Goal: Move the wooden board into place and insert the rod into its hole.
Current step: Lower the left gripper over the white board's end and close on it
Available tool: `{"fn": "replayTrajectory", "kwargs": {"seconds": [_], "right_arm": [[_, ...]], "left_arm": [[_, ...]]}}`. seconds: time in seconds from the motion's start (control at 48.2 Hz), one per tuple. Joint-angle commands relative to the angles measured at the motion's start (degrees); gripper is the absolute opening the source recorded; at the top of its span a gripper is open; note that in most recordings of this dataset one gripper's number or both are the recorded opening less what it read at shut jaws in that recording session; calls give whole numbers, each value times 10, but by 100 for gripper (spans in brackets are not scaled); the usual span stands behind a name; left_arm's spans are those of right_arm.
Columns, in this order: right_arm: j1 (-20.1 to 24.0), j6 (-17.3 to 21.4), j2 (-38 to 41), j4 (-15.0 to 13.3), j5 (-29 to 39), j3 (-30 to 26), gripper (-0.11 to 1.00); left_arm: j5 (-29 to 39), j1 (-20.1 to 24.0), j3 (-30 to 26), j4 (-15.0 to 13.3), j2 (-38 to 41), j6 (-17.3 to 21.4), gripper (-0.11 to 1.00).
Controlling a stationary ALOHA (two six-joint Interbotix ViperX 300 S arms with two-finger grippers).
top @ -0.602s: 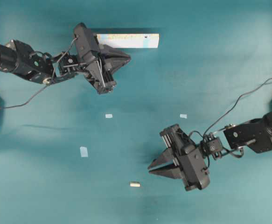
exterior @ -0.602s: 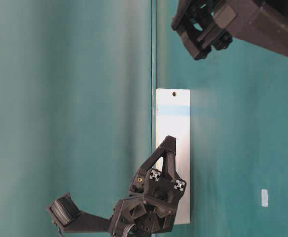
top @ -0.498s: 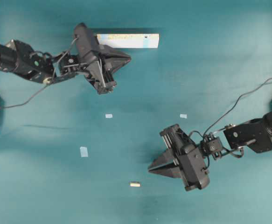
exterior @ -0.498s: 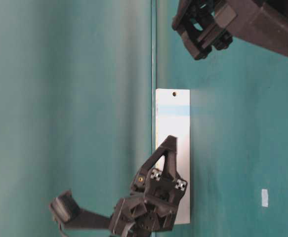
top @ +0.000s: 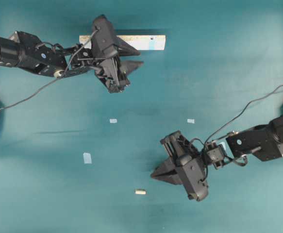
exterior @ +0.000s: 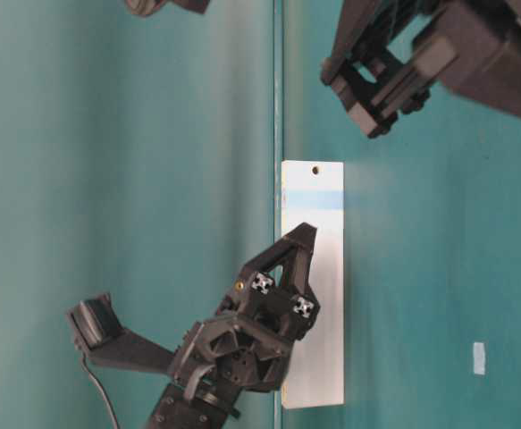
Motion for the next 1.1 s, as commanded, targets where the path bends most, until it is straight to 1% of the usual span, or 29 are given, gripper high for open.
{"fn": "replayTrajectory", "kwargs": {"seconds": [0.0, 0.042, 0.062, 0.145, 0.187, 0.291, 0.519, 0.851, 1.079], "right_arm": [[1, 1, -18, -2, 4, -9, 27], [1, 1, -18, -2, 6, -9, 39], [1, 1, -18, -2, 9, -9, 45], [1, 2, -20, -2, 17, -10, 70], [1, 2, -21, -2, 21, -10, 76], [1, 2, -21, -2, 27, -10, 75], [1, 2, -22, -2, 29, -10, 76], [1, 2, -21, -2, 37, -10, 76], [1, 2, -21, -2, 37, -10, 76]], "left_arm": [[42, 4, -18, 4, -38, 25, 66], [62, 7, -19, 4, -47, 42, 75], [74, 8, -18, 4, -52, 53, 78], [117, 12, -19, 4, -70, 88, 80], [134, 15, -18, 4, -80, 103, 81], [162, 25, -18, 4, -103, 121, 84], [170, 49, -19, 4, -134, 128, 90], [192, 84, -15, 4, -108, 158, 91], [192, 102, -15, 4, -86, 186, 91]]}}
